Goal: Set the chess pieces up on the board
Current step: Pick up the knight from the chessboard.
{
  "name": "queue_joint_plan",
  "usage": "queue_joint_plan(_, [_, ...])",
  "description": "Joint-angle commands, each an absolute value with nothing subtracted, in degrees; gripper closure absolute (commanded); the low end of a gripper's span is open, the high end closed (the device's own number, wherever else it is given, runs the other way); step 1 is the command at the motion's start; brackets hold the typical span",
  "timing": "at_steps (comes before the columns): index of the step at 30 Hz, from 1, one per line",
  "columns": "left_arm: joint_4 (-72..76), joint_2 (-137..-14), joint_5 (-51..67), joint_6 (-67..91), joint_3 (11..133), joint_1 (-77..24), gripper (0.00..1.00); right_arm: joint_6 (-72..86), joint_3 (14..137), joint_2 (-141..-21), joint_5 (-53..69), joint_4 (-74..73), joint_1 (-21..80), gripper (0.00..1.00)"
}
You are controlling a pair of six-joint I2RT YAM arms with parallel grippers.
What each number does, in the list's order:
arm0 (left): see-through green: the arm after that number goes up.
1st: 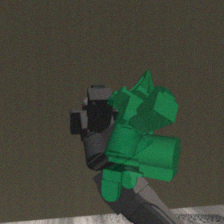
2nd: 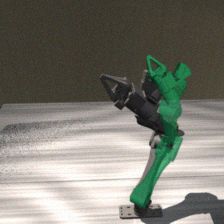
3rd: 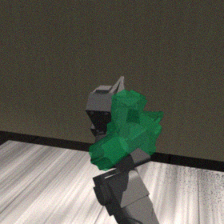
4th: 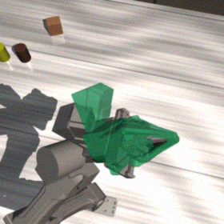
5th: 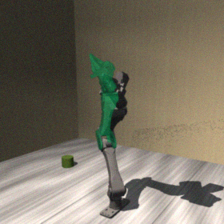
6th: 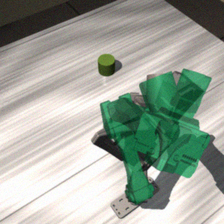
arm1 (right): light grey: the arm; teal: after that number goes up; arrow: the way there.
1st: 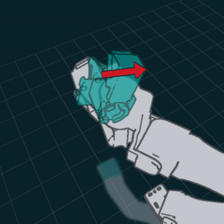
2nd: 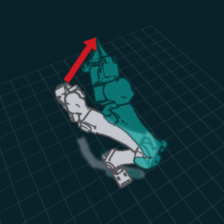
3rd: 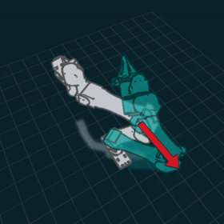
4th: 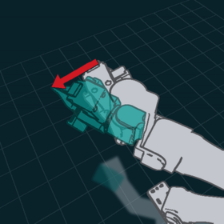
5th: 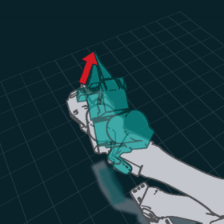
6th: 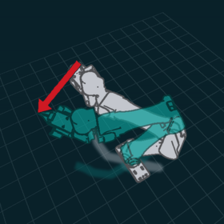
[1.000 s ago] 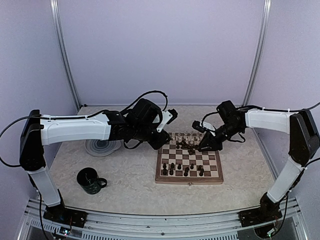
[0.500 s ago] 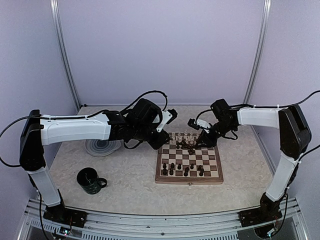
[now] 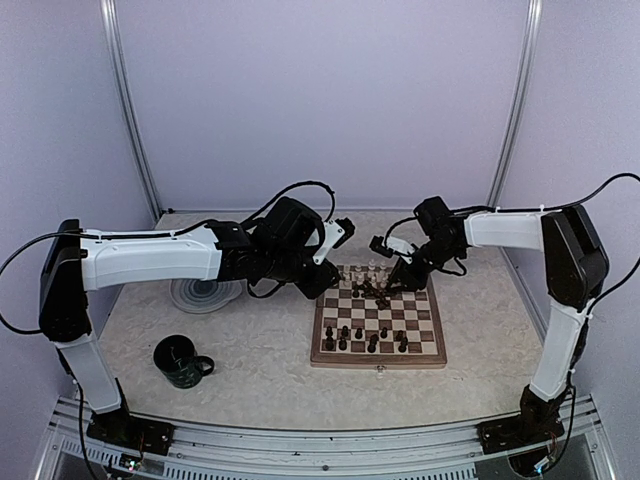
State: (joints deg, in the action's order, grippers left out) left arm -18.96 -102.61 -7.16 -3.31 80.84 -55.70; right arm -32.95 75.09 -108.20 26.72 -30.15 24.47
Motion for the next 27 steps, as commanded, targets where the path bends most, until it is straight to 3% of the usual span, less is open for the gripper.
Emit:
queue_joint_plan(1, [-19.5,-103.0,-7.8,-4.2,82.6,-56.0,0.59,-33.9,76.8,-110.5,27.1,-30.9,25.0,0.69])
queue_joint_plan(27, [-20.0,-103.8,-7.2,-4.4,82.8,-55.9,0.59,-35.4,72.0,-110.5,27.6,-31.8,25.1,0.69])
